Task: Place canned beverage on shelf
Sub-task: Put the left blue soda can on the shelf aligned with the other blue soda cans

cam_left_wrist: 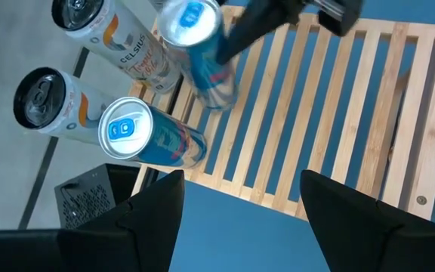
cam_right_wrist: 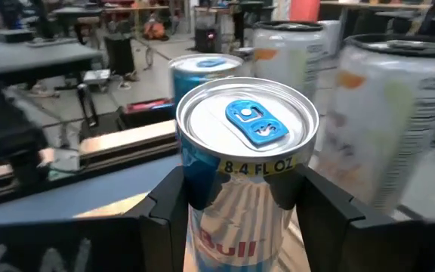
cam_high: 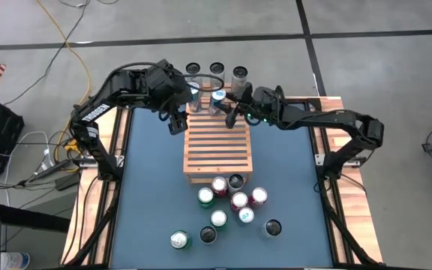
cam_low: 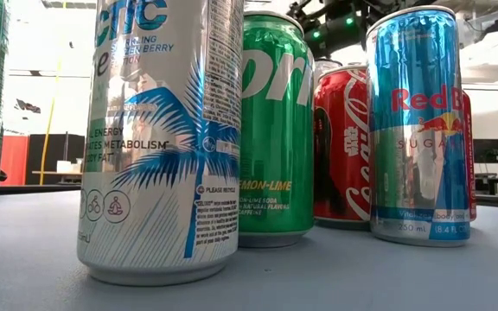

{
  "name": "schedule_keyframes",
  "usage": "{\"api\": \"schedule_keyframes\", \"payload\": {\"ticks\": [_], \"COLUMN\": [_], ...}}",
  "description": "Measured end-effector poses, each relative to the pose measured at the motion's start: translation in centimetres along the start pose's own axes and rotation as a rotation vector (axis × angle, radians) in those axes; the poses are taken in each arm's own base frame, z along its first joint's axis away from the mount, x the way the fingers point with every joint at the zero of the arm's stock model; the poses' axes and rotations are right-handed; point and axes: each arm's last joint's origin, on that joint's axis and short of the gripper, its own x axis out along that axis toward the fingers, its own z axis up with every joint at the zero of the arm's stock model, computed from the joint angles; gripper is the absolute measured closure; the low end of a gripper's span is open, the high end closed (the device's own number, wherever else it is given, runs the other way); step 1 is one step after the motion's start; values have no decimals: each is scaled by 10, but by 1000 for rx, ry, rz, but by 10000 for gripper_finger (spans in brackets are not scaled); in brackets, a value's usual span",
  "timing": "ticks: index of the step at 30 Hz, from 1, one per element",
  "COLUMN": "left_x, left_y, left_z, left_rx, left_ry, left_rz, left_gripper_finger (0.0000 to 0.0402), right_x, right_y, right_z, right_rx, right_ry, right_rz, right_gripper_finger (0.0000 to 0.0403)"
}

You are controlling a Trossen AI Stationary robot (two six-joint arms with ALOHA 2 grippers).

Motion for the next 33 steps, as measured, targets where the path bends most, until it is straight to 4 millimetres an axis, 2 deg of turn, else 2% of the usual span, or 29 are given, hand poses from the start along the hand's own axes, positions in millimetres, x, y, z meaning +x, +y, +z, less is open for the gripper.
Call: {"api": "schedule_keyframes", "payload": {"ticks": [13, 19, 27, 33], "left_x": [0, 0, 0, 0], "left_y": [0, 0, 0, 0], "left_z": [0, 0, 0, 0], "left_rx": [-4, -8, -8, 1], "left_ry": [-5, -4, -4, -3], "left_rz": [0, 0, 0, 0], "left_gripper_finger": [152, 152, 152, 152], "right_x": [0, 10, 18, 19], "right_y": [1, 2, 8, 2], "right_z": [0, -9, -4, 0], "right_rx": [-15, -26, -64, -64], "right_ry": [0, 14, 17, 47], "right_rz": [28, 30, 43, 25], "right_gripper_finger": [213, 206, 180, 158]}}
